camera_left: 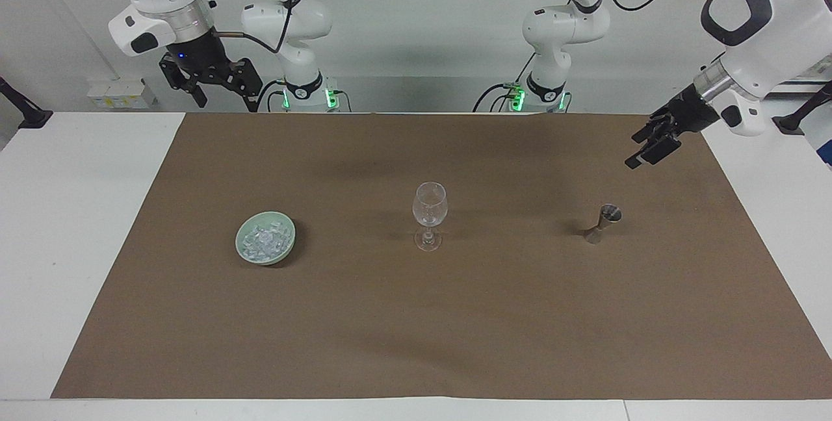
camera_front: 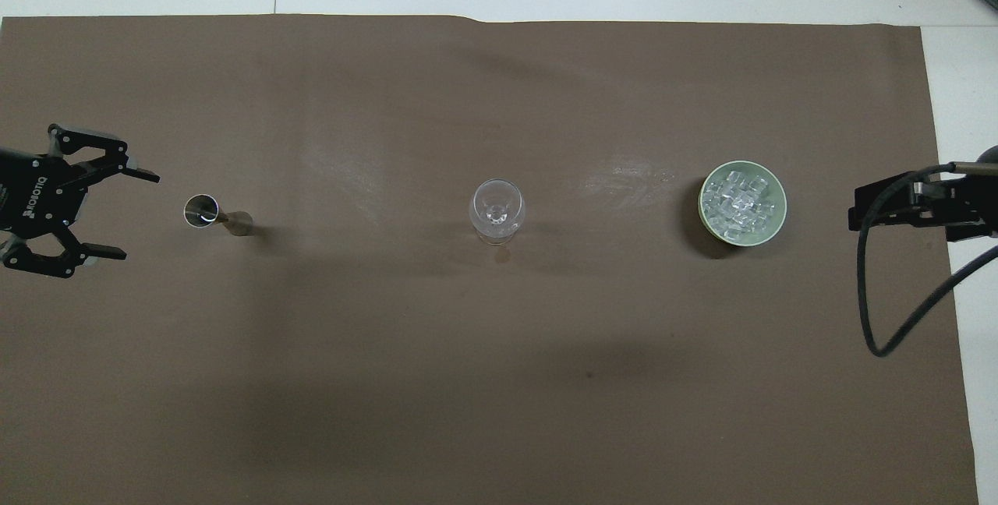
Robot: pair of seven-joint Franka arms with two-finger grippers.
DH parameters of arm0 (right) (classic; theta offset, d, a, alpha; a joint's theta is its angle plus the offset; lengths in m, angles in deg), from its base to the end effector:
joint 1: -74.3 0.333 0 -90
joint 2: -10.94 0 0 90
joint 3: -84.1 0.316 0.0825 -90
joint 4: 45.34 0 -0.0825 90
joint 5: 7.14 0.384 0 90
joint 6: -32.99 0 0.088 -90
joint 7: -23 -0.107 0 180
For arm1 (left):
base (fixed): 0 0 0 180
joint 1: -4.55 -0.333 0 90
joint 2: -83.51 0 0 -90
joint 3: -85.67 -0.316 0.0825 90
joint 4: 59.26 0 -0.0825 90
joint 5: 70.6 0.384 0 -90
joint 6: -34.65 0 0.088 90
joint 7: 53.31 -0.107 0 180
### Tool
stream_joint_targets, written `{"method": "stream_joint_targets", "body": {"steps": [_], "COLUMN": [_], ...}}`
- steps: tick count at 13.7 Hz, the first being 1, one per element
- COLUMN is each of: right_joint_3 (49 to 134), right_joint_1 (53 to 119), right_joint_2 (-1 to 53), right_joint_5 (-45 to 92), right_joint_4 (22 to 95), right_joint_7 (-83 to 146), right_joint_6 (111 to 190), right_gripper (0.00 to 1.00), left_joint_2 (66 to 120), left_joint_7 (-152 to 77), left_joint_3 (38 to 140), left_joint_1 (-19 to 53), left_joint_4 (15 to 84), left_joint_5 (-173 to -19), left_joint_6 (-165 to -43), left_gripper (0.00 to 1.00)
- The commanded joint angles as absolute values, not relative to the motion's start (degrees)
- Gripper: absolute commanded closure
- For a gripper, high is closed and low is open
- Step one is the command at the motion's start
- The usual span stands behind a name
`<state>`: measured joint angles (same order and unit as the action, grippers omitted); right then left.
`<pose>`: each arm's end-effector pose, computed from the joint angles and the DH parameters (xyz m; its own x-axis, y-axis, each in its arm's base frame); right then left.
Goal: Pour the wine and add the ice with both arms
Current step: 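Open the left gripper and move it toward the small dark bottle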
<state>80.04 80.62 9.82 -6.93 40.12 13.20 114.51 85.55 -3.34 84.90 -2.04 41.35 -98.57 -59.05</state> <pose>0.5325 0.0210 0.6593 0.9902 -0.1306 -0.0494 -0.1306 -0.9914 0.0034 0.5608 0.0245 0.5344 0.4619 0.7614 -0.4549 0.8842 -0.4353 0.1693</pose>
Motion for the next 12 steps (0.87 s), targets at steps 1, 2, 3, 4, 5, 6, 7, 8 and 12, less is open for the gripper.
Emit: {"method": "stream_joint_targets", "body": {"steps": [1, 2, 3, 4, 5, 6, 7, 8, 12], "right_joint_3": [80.23, 80.23, 80.23, 80.23, 80.23, 80.23, 80.23, 80.23, 80.23], "right_joint_1": [80.02, 80.02, 80.02, 80.02, 80.02, 80.02, 80.02, 80.02, 80.02], "right_joint_2": [8.74, 8.74, 8.74, 8.74, 8.74, 8.74, 8.74, 8.74, 8.74], "right_joint_5": [-7.58, -7.58, -7.58, -7.58, -7.58, -7.58, -7.58, -7.58, -7.58], "right_joint_4": [41.49, 41.49, 41.49, 41.49, 41.49, 41.49, 41.49, 41.49, 41.49], "right_joint_7": [14.74, 14.74, 14.74, 14.74, 14.74, 14.66, 14.74, 14.74, 14.74], "right_joint_6": [115.78, 115.78, 115.78, 115.78, 115.78, 115.78, 115.78, 115.78, 115.78], "right_gripper": [0.0, 0.0, 0.0, 0.0, 0.0, 0.0, 0.0, 0.0, 0.0], "left_joint_2": [88.15, 88.95, 89.91, 90.36, 90.97, 91.67, 92.2, 92.56, 94.49], "left_joint_7": [-0.06, 0.04, 0.22, 0.22, 0.13, 0.13, 0.13, 0.13, 0.04], "left_joint_3": [84.01, 83.48, 82.78, 82.16, 81.72, 81.54, 81.54, 81.54, 81.54], "left_joint_1": [-4.06, -4.41, -4.41, -4.5, -4.68, -6.07, -6.52, -6.61, -8.19], "left_joint_4": [41.29, 41.29, 41.29, 41.37, 41.37, 41.37, 41.37, 41.37, 41.55], "left_joint_5": [-102.58, -103.99, -104.7, -104.88, -104.97, -106.01, -107.15, -107.34, -108.83], "left_joint_6": [-57.99, -57.47, -57.02, -56.85, -56.41, -56.23, -56.23, -56.4, -56.76], "left_gripper": [0.0, 0.0, 0.0, 0.0, 0.0, 0.0, 0.0, 0.0, 0.0]}}
